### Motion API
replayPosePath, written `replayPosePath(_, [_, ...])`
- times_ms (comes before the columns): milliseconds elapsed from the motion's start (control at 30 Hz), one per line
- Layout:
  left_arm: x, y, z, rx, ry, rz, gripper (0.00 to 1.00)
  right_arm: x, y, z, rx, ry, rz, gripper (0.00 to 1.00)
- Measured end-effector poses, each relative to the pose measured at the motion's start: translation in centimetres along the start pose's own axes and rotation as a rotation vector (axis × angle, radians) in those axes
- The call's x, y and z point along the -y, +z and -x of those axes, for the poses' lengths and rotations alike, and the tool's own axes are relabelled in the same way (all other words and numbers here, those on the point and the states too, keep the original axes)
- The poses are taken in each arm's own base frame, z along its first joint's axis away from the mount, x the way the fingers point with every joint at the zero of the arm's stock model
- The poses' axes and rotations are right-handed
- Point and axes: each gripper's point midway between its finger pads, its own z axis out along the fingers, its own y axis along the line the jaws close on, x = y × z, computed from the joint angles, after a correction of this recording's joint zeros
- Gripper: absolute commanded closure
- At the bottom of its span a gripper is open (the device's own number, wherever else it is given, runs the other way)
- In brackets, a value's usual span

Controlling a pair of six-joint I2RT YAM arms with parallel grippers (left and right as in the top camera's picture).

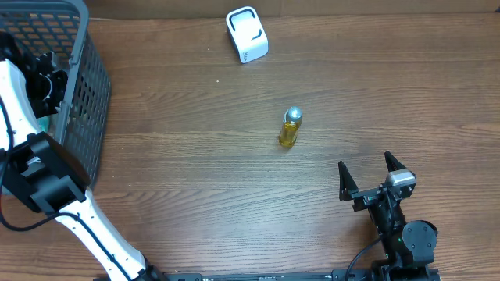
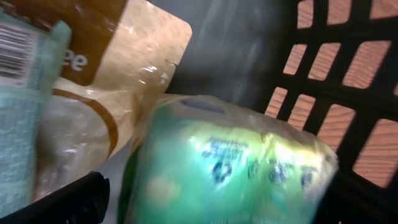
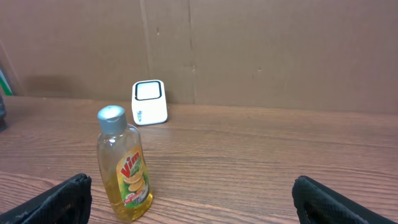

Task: Scan the item barcode
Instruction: 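Grasp the green-capped tub with the left gripper inside the basket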

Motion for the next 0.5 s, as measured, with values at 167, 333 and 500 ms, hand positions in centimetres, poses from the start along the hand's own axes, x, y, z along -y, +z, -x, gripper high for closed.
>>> replayPosePath(167, [-0.5,1.6,-0.8,-0.033,0.001,0.025,0.13,0.0,0.0,0.0,0.000,0.000,0.000,0.00])
replayPosePath(333, [-1.4,2.8,-1.5,-0.059,-0.010,0.066,0.18,0.0,0.0,0.0,0.000,0.000,0.000,0.00])
replayPosePath(500, [-1.5,2.9,-1.5,-0.062,-0.008,0.087,0.15,0.0,0.0,0.0,0.000,0.000,0.000,0.00])
